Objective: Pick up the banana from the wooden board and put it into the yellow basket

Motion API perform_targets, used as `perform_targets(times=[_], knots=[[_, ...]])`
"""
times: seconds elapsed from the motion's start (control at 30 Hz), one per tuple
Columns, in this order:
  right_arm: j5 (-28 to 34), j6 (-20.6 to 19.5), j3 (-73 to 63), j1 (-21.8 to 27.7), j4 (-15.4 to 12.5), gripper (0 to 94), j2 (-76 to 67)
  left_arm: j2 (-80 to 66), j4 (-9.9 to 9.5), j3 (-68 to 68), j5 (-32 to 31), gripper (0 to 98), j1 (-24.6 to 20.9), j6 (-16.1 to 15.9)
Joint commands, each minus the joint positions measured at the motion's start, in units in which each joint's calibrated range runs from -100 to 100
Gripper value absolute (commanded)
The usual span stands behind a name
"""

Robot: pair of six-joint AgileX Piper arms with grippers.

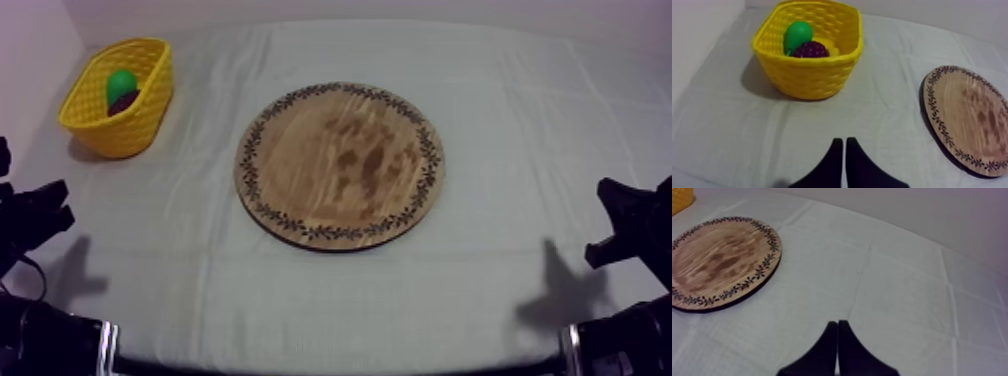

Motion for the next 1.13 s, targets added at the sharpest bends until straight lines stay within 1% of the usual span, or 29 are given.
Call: perform_targets(times=[0.0,0.13,0.3,0.37,0.4,0.43,0.5,0.57,0.67,0.8,1.1], knots=[[0.1,0.0,0.0,0.0,0.0,0.3,0.0,-3.0,-0.01,1.2,0.3,0.0,-0.3,0.0],[0.1,0.0,0.0,0.0,0.0,0.3,0.0,-6.0,-0.09,2.9,0.6,0.0,-0.8,-0.2],[0.1,0.0,0.0,0.0,0.0,0.3,0.0,-9.1,-0.40,4.0,0.0,0.0,-1.1,-2.5],[0.1,0.0,0.0,0.0,0.0,0.3,0.0,-10.0,-0.57,4.3,-0.4,0.0,-1.3,-2.5],[0.1,0.0,0.0,0.0,0.0,0.3,0.0,-10.4,-1.21,4.6,-1.1,0.0,-1.4,-1.4],[0.1,0.0,0.0,0.0,0.0,0.3,0.0,-10.6,-2.18,5.2,-2.6,0.0,-1.5,0.4],[0.1,0.0,0.0,0.0,0.0,0.3,0.0,-11.0,-3.54,6.8,-8.3,0.0,-1.8,3.7],[0.1,0.0,0.0,0.0,0.0,0.3,0.0,-11.1,-4.21,7.6,-11.1,0.1,-2.0,6.1],[0.1,0.0,0.0,0.0,0.0,0.3,0.0,-11.2,-4.64,8.1,-12.8,0.1,-2.1,8.5],[0.1,0.0,0.0,0.0,0.0,0.3,0.0,-11.2,-4.81,8.3,-13.4,0.1,-2.2,9.6],[0.1,0.0,0.0,0.0,0.0,0.3,0.0,-11.3,-4.86,8.3,-13.6,0.1,-2.2,9.8]])
